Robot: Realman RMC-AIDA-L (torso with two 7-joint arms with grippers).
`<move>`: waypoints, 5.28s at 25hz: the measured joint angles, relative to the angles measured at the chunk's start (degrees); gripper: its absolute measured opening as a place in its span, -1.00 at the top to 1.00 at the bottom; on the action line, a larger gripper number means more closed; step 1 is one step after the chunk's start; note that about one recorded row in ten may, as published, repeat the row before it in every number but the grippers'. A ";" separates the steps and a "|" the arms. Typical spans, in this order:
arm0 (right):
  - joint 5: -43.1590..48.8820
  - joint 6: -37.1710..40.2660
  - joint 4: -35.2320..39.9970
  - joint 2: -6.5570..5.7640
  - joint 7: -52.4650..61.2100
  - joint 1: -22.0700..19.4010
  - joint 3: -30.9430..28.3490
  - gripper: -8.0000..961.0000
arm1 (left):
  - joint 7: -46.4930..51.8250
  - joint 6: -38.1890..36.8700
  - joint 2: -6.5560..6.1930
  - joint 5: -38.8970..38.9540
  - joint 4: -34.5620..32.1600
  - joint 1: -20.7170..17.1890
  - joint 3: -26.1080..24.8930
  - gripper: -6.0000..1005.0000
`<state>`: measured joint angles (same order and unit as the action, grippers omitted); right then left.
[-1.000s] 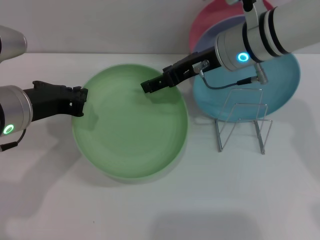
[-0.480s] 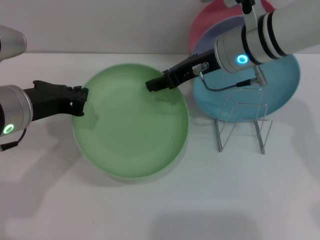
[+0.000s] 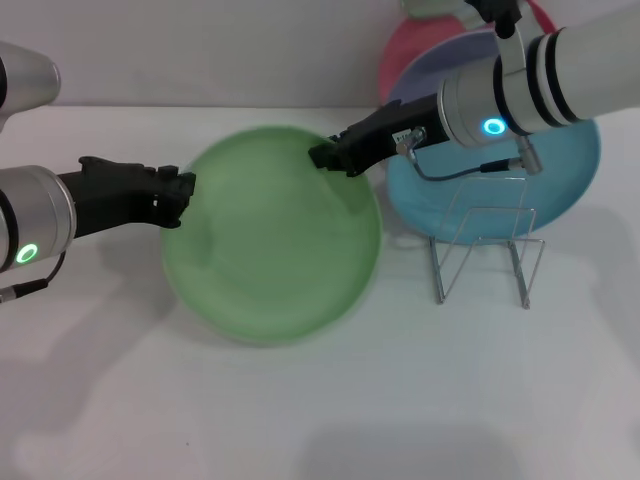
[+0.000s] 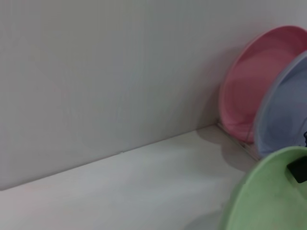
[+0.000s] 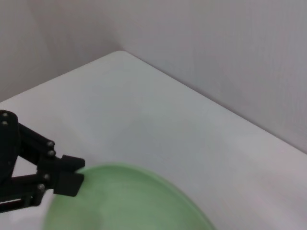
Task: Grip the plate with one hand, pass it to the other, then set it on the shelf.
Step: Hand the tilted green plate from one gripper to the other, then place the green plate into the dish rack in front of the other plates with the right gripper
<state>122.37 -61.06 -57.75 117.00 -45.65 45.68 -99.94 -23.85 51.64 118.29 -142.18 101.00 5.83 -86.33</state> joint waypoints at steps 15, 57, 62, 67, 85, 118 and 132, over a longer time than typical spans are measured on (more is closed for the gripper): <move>0.72 -0.66 -5.04 0.32 -0.55 -2.99 -0.34 0.86 | -1.10 -2.46 -0.09 0.08 1.92 -0.21 -0.74 0.11; -39.23 -7.87 -23.14 2.01 -66.68 -38.66 -15.75 0.88 | -4.82 -30.15 -0.01 0.06 -2.54 -7.31 0.92 -0.30; -40.98 -10.35 -20.55 1.91 -70.22 -37.77 -18.51 0.88 | -4.78 -30.19 0.09 0.85 -4.97 -6.21 1.91 -0.30; -41.07 -11.82 -20.05 1.90 -72.05 -37.31 -20.41 0.88 | -4.72 -30.20 0.09 1.44 -5.38 -6.02 2.18 -0.30; -41.36 -16.40 -14.38 1.78 -79.07 -36.81 -27.77 0.88 | -4.71 -30.18 0.09 1.53 -6.12 -4.88 4.72 -0.30; -38.12 -15.63 -1.10 1.93 -85.51 -35.19 -30.18 0.78 | -4.96 -29.76 0.00 1.47 -9.90 -0.94 4.94 -0.30; -40.68 -22.32 1.66 1.90 -83.22 -35.63 -30.39 -0.21 | -4.89 -29.94 0.00 1.47 -11.90 0.28 4.63 -0.30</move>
<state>81.69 -83.38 -56.09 118.90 -128.88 10.05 -130.33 -28.74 21.70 118.30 -140.71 89.10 6.11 -81.71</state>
